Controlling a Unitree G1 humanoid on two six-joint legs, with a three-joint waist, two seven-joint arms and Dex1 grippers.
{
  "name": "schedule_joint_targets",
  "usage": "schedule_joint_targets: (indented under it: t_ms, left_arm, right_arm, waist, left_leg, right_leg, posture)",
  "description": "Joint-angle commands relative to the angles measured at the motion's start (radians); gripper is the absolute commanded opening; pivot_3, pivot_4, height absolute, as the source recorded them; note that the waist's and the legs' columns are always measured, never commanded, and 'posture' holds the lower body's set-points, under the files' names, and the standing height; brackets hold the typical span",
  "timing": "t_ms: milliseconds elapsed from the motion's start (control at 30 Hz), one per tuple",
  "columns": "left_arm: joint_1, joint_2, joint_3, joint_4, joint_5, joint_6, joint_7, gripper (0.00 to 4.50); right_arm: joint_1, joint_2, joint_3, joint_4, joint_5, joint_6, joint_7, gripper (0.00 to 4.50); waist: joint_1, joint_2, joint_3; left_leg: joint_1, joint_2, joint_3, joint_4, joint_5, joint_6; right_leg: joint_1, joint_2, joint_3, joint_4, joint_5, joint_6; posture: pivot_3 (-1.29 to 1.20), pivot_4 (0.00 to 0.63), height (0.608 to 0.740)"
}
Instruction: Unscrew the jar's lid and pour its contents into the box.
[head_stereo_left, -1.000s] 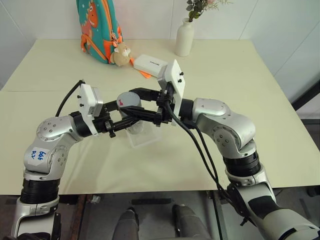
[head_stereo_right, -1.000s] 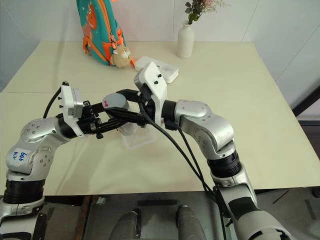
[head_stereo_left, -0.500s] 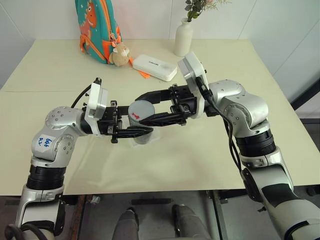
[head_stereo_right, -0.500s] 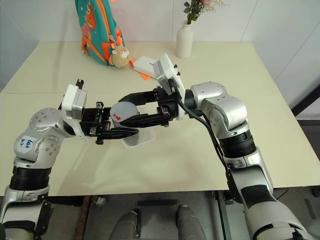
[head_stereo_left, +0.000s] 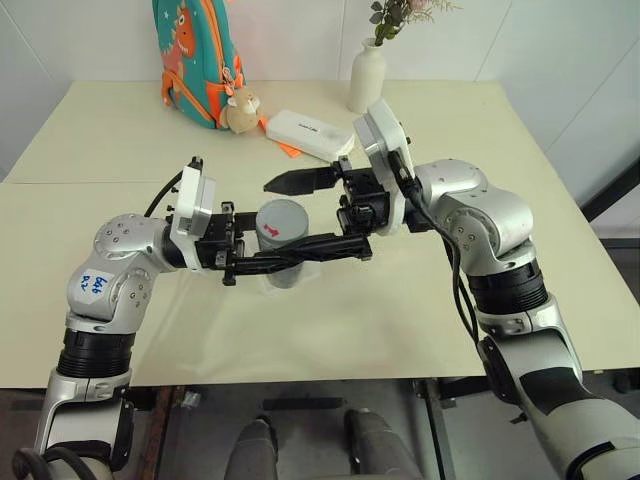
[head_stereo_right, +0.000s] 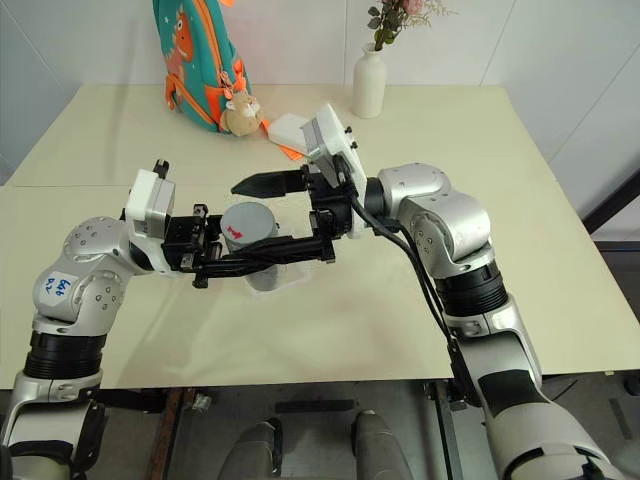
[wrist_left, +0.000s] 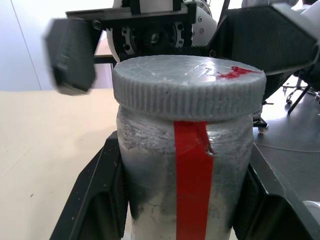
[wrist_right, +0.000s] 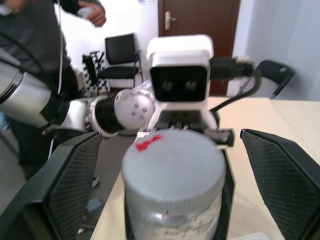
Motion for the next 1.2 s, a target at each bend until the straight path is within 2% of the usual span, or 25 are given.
schedule_joint_targets:
  t_ms: [33, 233, 400, 667, 967, 1200]
  left_arm:
    - [-0.013, 0.014, 0.032, 0.004, 0.001, -0.007, 0.007, 2.20]
    - [-0.036, -0.022, 0.038, 0.054, 0.027, -0.046, 0.057, 2.20]
    - [-0.045, -0.067, 0.034, 0.054, 0.026, -0.049, 0.099, 2.20]
    - [-0.032, -0.093, 0.013, 0.006, 0.010, -0.025, 0.100, 2.20]
    - [-0.020, -0.089, 0.018, -0.017, 0.009, -0.013, 0.097, 2.20]
    - [-0.006, -0.086, 0.029, -0.029, 0.010, -0.022, 0.108, 2.20]
  right_arm:
    - [-0.031, 0.011, -0.055, -0.027, 0.013, -0.030, -0.038, 4.48]
    - [-0.008, 0.014, -0.030, -0.102, -0.006, -0.016, -0.090, 4.48]
    - [0.021, 0.061, 0.001, -0.169, -0.020, 0.016, -0.188, 4.48]
    - [0.011, 0.114, 0.023, -0.085, -0.116, -0.076, -0.273, 4.48]
    - [-0.008, 0.084, -0.003, -0.006, -0.131, -0.134, -0.226, 4.48]
    - [0.003, -0.051, -0.041, 0.074, -0.135, -0.174, -0.107, 4.48]
  waist:
    - [0.000, 0.000, 0.000]
    - [0.001, 0.000, 0.000]
    - [0.000, 0.000, 0.000]
    - [0.001, 0.000, 0.000]
    - [0.001, 0.000, 0.000]
    - [0.002, 0.000, 0.000]
  left_leg:
    - [0.000, 0.000, 0.000, 0.000, 0.000, 0.000]
    - [0.000, 0.000, 0.000, 0.000, 0.000, 0.000]
    - [0.000, 0.000, 0.000, 0.000, 0.000, 0.000]
    - [0.000, 0.000, -0.001, 0.002, 0.000, 0.000]
    - [0.000, 0.000, -0.001, 0.002, 0.000, 0.000]
    - [0.000, 0.000, -0.001, 0.003, 0.000, 0.000]
  right_leg:
    - [0.000, 0.000, 0.000, 0.000, 0.000, 0.000]
    - [0.000, 0.000, 0.000, 0.000, 0.000, 0.000]
    - [0.000, 0.000, 0.000, 0.000, 0.000, 0.000]
    - [0.000, 0.000, 0.000, 0.002, 0.000, 0.000]
    - [0.000, 0.001, 0.000, 0.002, 0.000, 0.000]
    - [0.001, 0.001, 0.000, 0.002, 0.000, 0.000]
  posture:
    - [0.00, 0.150, 0.740]
    - [0.00, 0.150, 0.740]
    - [0.00, 0.150, 0.740]
    - [0.00, 0.150, 0.740]
    - [0.00, 0.150, 0.740]
    - [0.00, 0.150, 0.740]
